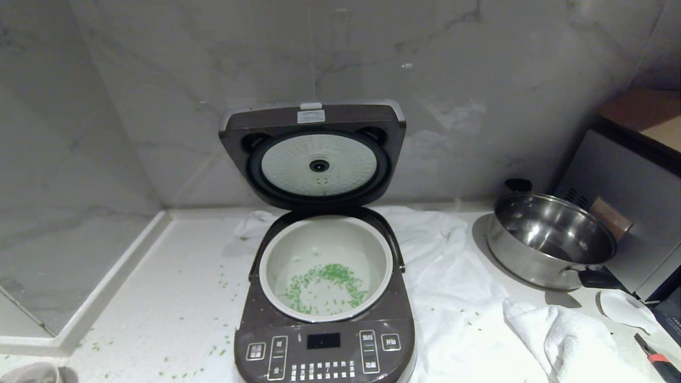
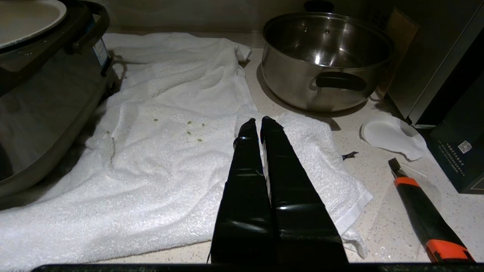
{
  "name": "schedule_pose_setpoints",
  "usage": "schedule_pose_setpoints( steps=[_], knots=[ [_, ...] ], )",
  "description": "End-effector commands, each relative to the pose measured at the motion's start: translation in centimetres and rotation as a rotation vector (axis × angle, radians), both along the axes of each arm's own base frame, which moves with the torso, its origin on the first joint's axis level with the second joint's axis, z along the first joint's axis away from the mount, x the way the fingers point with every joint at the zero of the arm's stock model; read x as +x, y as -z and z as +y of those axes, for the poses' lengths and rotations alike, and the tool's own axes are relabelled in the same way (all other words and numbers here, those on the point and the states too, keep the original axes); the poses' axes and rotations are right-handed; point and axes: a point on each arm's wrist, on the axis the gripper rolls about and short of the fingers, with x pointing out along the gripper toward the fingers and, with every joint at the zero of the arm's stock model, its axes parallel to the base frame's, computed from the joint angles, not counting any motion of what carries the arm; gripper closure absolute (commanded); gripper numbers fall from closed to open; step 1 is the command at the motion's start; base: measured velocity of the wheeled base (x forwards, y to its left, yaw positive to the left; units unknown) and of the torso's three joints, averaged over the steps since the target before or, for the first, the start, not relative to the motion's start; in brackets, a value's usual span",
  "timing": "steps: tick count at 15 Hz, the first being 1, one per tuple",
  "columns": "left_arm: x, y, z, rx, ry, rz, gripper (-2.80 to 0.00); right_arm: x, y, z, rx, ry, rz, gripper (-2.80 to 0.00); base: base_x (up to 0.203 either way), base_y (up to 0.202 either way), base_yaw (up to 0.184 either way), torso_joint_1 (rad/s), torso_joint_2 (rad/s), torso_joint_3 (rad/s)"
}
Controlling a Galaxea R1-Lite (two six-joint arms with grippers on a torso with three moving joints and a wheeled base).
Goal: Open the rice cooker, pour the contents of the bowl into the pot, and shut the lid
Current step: Pour the water from the bowl into the rice cooker
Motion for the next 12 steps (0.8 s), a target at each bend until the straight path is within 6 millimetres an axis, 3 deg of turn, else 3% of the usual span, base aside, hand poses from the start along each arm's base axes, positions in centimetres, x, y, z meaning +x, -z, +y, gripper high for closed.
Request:
schedule_pose_setpoints(
  steps=[1, 7, 12],
  knots=[
    [0.7, -1.0, -1.5, 0.018, 0.048, -0.013, 0.0, 0.0, 0.0, 0.0, -0.001, -0.001, 0.001, 0.0, 0.0, 0.0, 0.0, 0.0, 0.0, 0.0],
    [0.7, -0.9, -4.9, -0.026, 0.122, 0.016, 0.0, 0.0, 0.0, 0.0, -0.001, -0.001, 0.0, 0.0, 0.0, 0.0, 0.0, 0.0, 0.0, 0.0],
    [-0.2, -0.8, -6.2, -0.052, 0.134, 0.033, 0.0, 0.0, 0.0, 0.0, -0.001, -0.001, 0.0, 0.0, 0.0, 0.0, 0.0, 0.0, 0.0, 0.0]
  ],
)
